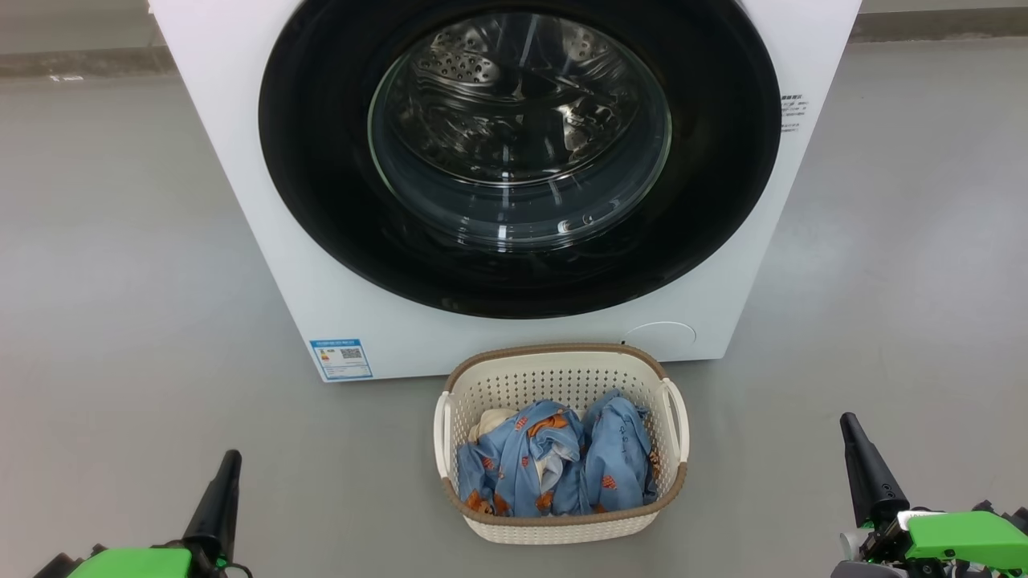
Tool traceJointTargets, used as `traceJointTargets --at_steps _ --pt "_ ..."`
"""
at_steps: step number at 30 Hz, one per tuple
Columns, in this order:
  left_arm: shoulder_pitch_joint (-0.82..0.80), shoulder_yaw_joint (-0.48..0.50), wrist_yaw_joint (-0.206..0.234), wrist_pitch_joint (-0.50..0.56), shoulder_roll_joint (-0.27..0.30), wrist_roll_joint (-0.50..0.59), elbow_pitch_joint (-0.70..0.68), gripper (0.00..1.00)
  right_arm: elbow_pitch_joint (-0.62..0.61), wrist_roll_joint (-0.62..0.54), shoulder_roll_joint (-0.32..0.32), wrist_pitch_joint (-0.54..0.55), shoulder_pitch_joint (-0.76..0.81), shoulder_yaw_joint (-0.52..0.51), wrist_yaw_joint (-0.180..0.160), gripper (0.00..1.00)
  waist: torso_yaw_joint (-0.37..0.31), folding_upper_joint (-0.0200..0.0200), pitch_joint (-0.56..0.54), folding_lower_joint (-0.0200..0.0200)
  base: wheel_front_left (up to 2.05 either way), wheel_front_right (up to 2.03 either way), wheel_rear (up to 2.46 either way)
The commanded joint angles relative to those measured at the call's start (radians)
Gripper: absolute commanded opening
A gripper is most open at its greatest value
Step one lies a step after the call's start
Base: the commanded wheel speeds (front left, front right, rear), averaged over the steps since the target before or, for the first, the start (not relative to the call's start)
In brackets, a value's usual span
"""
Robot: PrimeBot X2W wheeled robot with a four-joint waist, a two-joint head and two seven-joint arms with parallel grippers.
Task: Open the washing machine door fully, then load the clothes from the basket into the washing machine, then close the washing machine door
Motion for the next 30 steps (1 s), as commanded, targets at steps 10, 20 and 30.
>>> traceJointTargets --at_steps 10,20,30 --pt "-0.044 0.036 -0.003 0.005 0.012 0.014 -0.019 0.00 -0.027 -0.012 -0.004 0.007 -0.044 0.023 0.002 0.00 0.000 0.0000 0.000 0.0000 0.00 0.00 0.00" --pt "-0.044 0.036 -0.003 0.005 0.012 0.015 -0.019 0.00 -0.027 -0.012 -0.004 0.008 -0.044 0.022 0.002 0.00 0.000 0.0000 0.000 0.0000 0.00 0.00 0.00" --pt "-0.044 0.037 -0.003 0.005 0.012 0.015 -0.019 0.00 -0.027 -0.012 -0.004 0.008 -0.044 0.022 0.002 0.00 0.000 0.0000 0.000 0.0000 0.00 0.00 0.00"
